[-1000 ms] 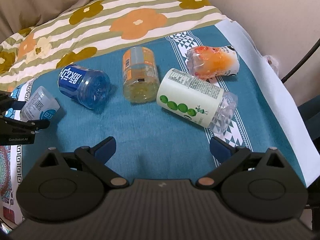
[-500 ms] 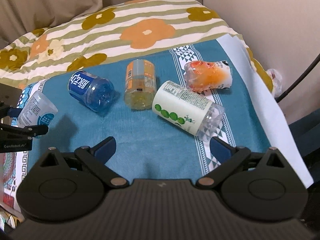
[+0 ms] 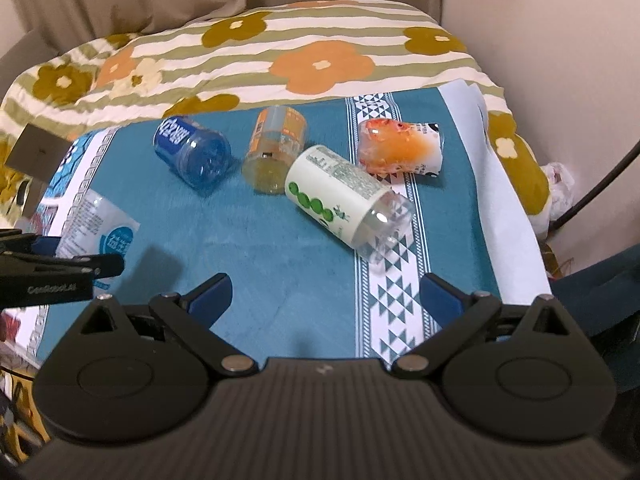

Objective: Flip cup upright
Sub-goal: 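Pull the lying white cup along the cloth with the left gripper, then open, then bring the right gripper to the white cup and grasp its body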

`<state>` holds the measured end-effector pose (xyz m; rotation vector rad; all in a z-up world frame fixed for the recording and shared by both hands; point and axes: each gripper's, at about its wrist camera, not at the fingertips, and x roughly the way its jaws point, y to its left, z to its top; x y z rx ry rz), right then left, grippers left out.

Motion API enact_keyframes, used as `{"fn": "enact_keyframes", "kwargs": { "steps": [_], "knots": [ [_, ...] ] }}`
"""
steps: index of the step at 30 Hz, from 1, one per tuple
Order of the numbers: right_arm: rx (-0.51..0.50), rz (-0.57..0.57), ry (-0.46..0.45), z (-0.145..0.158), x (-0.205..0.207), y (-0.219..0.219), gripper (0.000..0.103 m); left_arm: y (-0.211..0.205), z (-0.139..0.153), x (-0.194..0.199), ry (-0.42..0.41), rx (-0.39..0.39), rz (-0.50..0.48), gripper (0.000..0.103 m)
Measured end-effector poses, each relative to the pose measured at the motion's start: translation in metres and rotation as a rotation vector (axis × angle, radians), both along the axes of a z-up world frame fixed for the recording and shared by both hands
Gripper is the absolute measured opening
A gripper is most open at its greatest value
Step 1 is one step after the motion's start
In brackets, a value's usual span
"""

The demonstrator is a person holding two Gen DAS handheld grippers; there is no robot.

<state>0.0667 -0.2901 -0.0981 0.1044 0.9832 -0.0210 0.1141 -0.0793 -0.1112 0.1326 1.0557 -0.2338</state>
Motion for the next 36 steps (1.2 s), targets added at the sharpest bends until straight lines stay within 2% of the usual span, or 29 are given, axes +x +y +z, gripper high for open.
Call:
{"fn": "enact_keyframes", "kwargs": {
  "steps": [8,18,19,21,22,23,36],
  "knots": [
    [0.0,0.068,0.037,-0.02,-0.005,-0.016,0.103,-0.026,-0.022,-0.01,0.032,-0.037,0.118,0.069],
    [0.013,0.086,0.066,-0.035,-0.001,-0.025,0.103,-0.035,-0.042,-0.005,0.067,-0.041,0.163,0.07],
    [0.014,0.087,0.066,-0.036,-0.001,-0.026,0.103,-0.036,-0.043,-0.006,0.065,-0.038,0.161,0.071],
    [0.016,0.087,0.066,-0.036,-0.001,-0.027,0.103,-0.038,-0.043,-0.007,0.059,-0.036,0.157,0.081],
    [0.015,0.086,0.065,-0.036,-0.001,-0.026,0.103,-0.039,-0.043,-0.008,0.051,-0.029,0.156,0.091],
    [0.015,0.086,0.065,-0.036,-0.001,-0.027,0.103,-0.04,-0.042,-0.007,0.042,-0.021,0.154,0.095],
    [0.022,0.066,0.065,-0.037,-0.005,-0.029,0.103,-0.044,-0.037,-0.009,0.016,0.014,0.113,0.096]
  ]
}}
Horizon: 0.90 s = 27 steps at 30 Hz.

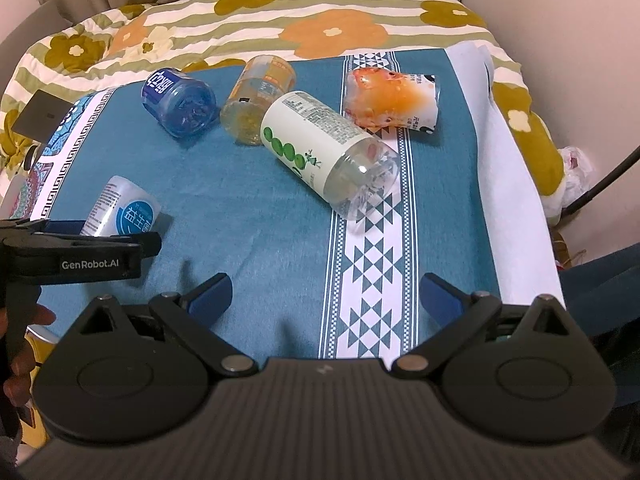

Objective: Flip cup upright
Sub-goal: 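Bring the right gripper to the white cup and grasp its body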

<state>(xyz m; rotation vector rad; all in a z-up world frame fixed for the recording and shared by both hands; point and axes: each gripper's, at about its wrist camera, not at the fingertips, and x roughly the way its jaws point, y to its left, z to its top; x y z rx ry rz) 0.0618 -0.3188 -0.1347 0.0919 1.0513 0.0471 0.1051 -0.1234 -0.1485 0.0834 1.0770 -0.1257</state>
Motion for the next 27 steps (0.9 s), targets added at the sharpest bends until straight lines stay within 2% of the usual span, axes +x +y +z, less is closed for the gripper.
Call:
{"fn": "enact_keyframes", "kwargs": {
  "steps": [9,19,27],
  "knots": [
    [0.004,0.0,-0.013,0.006,-0.002,0.008,0.103,0.006,0.01,-0.006,-0.013,0.011,-0.022,0.096],
    [0.043,0.007,-0.035,0.045,0.017,0.035,0.103,0.048,0.048,-0.021,-0.056,-0.012,-0.057,0.103],
    [0.158,0.026,0.078,0.043,0.069,0.089,0.103,0.107,0.055,-0.02,-0.052,-0.017,-0.078,0.103]
  ]
}}
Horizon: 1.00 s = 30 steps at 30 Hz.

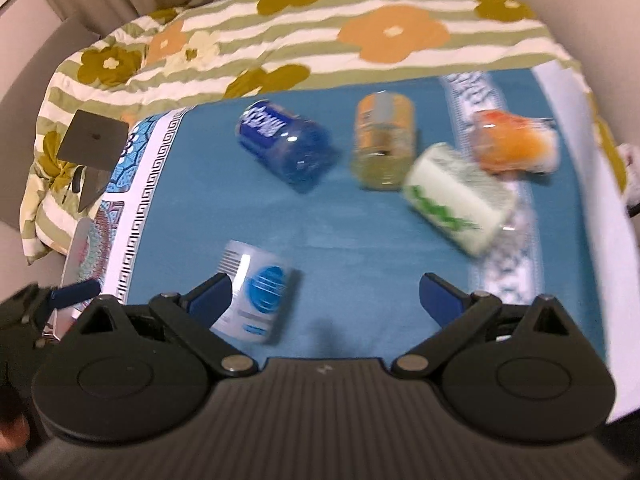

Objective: Flip cup upright
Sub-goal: 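Bring the right gripper to the white cup and grasp its body, then lift the white cup with the right gripper and rotate it opening-up onto the cloth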

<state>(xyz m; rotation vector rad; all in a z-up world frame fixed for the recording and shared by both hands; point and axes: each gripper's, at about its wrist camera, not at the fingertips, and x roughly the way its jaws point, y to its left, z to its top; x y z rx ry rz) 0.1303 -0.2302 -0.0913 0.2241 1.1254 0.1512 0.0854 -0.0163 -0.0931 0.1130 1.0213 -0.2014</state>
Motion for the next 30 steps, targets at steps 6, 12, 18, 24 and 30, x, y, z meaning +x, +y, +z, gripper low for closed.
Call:
{"fn": "enact_keyframes", "kwargs": {
  "steps": [6,12,18,24,30],
  "knots": [
    [0.062,-0.049,0.107,-0.025,0.034,0.031,0.103,0.038,-0.007,0.002,0.004,0.019,0.001,0.103],
    [0.117,-0.107,0.207,-0.053,0.055,0.045,0.103,0.065,-0.018,0.007,0.025,0.015,0.004,0.103],
    [0.156,-0.148,0.286,-0.074,0.064,0.05,0.088,0.082,-0.023,0.011,0.031,0.008,0.01,0.103],
    [0.184,-0.189,0.306,-0.084,0.068,0.048,0.079,0.093,-0.027,0.014,0.043,-0.007,0.016,0.103],
    [0.19,-0.18,0.293,-0.081,0.068,0.05,0.07,0.095,-0.028,0.016,0.048,-0.01,0.006,0.103]
  ]
}}
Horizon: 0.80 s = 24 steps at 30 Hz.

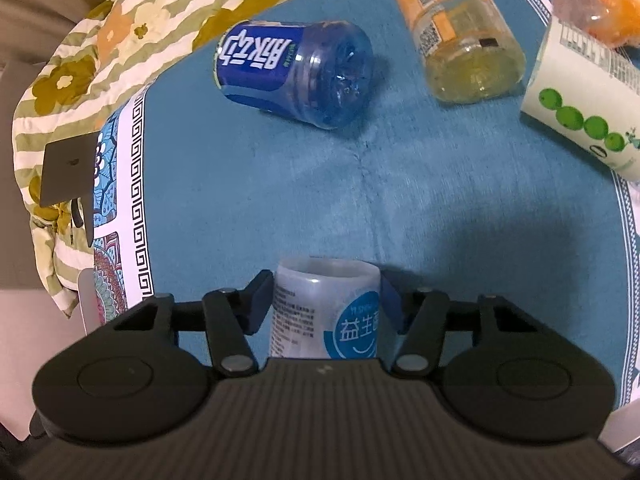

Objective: Flip cup upright
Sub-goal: 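Lift the white cup with the right gripper and rotate it opening-up onto the cloth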

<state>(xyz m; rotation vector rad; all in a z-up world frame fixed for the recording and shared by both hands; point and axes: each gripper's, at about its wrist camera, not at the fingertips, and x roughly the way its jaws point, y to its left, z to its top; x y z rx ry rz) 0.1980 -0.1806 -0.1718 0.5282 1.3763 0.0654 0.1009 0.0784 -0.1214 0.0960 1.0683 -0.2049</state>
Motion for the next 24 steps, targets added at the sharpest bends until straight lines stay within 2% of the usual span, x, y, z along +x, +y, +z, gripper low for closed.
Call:
{"fn": "enact_keyframes", "kwargs": {
  "steps": [5,8,12,19,24],
  "knots": [
    [-0.012,-0.002,-0.065,0.018,-0.006,-0.001,0.068,0.0,0.005,0.002,-0.006,-0.01,0.0,0.103],
    [-0.042,-0.005,-0.175,0.042,-0.018,-0.002,0.068,0.0,0.011,0.002,-0.024,-0.012,0.002,0.103],
    [-0.142,-0.015,-0.373,0.062,-0.042,0.002,0.068,0.002,0.017,0.003,-0.045,-0.018,0.015,0.103],
    [-0.288,-0.083,-0.628,0.043,-0.071,0.022,0.068,0.005,0.017,0.0,-0.065,-0.02,0.027,0.103],
    [-0.427,-0.051,-0.788,0.025,-0.079,0.041,0.068,0.003,0.009,-0.007,-0.069,-0.006,0.016,0.103]
  ]
}}
